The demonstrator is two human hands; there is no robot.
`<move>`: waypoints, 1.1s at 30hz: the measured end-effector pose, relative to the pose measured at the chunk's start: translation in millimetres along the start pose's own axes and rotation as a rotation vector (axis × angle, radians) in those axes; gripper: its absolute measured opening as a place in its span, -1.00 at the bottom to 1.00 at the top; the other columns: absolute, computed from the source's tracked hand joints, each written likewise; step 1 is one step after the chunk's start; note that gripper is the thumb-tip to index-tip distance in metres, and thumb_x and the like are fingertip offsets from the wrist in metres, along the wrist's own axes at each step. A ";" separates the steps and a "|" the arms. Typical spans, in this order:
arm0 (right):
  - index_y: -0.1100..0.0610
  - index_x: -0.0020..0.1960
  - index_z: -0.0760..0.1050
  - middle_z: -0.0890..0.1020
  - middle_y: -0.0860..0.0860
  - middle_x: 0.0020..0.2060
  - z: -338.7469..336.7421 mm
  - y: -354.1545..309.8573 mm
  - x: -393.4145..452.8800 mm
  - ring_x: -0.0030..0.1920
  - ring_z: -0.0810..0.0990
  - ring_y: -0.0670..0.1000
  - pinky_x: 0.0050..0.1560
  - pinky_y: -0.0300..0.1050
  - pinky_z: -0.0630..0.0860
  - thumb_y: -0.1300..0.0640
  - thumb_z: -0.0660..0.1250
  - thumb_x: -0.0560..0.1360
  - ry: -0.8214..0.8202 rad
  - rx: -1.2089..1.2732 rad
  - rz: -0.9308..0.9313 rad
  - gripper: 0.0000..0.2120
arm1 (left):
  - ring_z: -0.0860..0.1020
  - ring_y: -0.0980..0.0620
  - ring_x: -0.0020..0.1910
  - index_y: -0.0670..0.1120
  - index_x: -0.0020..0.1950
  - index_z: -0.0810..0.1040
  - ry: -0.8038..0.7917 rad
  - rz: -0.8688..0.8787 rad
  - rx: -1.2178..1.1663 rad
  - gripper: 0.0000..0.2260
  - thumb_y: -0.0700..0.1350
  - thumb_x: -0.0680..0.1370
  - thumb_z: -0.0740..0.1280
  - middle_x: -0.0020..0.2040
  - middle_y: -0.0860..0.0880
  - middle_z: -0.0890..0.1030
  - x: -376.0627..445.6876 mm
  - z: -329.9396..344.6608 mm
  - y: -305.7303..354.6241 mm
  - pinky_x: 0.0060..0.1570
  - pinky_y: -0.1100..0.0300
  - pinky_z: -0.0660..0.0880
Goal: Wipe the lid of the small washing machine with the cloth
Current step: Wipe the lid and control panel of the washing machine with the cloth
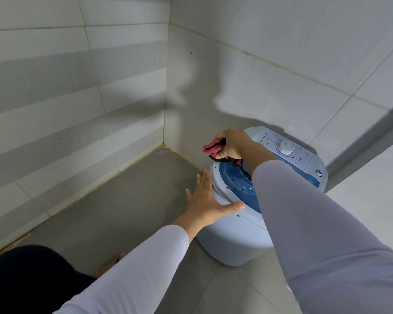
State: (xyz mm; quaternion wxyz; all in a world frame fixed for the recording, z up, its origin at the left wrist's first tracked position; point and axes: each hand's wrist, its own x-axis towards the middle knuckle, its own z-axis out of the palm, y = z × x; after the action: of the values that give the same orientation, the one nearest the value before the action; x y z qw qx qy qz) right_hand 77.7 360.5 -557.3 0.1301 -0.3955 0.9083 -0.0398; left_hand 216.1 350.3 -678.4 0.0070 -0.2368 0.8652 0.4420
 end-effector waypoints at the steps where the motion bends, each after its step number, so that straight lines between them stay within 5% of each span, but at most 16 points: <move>1: 0.04 0.18 0.58 0.64 0.01 0.12 0.1 0.0 0.3 0.17 0.56 0.07 0.16 -0.15 0.43 0.13 0.48 0.36 0.000 0.004 -0.002 -0.61 | -0.31 0.06 0.55 -0.04 0.55 -0.31 -0.007 0.001 0.008 0.18 0.49 0.25 0.30 0.59 0.01 -0.23 -0.1 -0.7 0.8 0.47 -0.19 -0.28; 8: 0.02 0.17 0.60 0.66 0.02 0.06 -10.4 13.8 3.2 0.11 0.59 0.08 0.16 -0.08 0.51 0.16 0.51 0.32 0.025 0.228 0.062 -0.58 | -0.27 0.07 0.55 -0.05 0.56 -0.26 -0.030 0.072 0.044 0.05 0.41 0.37 0.27 0.60 0.01 -0.17 -0.5 -12.3 -5.2 0.49 -0.19 -0.28; 14: -0.01 0.13 0.61 0.59 -0.02 -0.03 -47.4 56.1 -2.6 0.03 0.51 -0.01 0.07 -0.19 0.45 0.20 0.52 0.31 0.202 0.453 0.174 -0.60 | -0.14 0.02 0.58 -0.03 0.58 -0.10 0.073 0.116 0.114 -0.31 0.31 0.56 -0.08 0.60 -0.05 -0.04 41.2 -51.2 -1.6 0.46 -0.16 -0.29; 19: -0.03 0.12 0.61 0.61 -0.01 -0.01 -64.5 83.4 -9.2 0.05 0.52 0.02 0.01 -0.18 0.44 0.20 0.51 0.32 0.225 0.432 0.216 -0.62 | 0.12 -0.16 0.55 0.02 0.57 0.00 0.026 0.105 0.341 -0.36 0.31 0.57 -0.09 0.58 -0.11 0.10 113.2 -76.3 37.5 0.48 -0.19 0.06; 33: -0.06 0.11 0.62 0.64 -0.02 0.04 -78.5 88.3 -18.6 0.09 0.54 0.04 0.06 -0.15 0.49 0.18 0.52 0.32 0.151 0.307 0.259 -0.62 | 0.20 -0.12 0.53 -0.05 0.57 0.07 -0.159 0.064 0.052 -0.16 0.27 0.45 0.33 0.57 -0.05 0.17 196.2 -77.3 52.6 0.46 -0.04 0.20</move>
State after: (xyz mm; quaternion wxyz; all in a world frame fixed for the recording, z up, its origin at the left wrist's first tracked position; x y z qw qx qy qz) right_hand 6.2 432.0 -493.4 0.1242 -0.2468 0.9421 -0.1900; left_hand 35.3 237.9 -634.8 0.0676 -0.1732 0.8801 0.4369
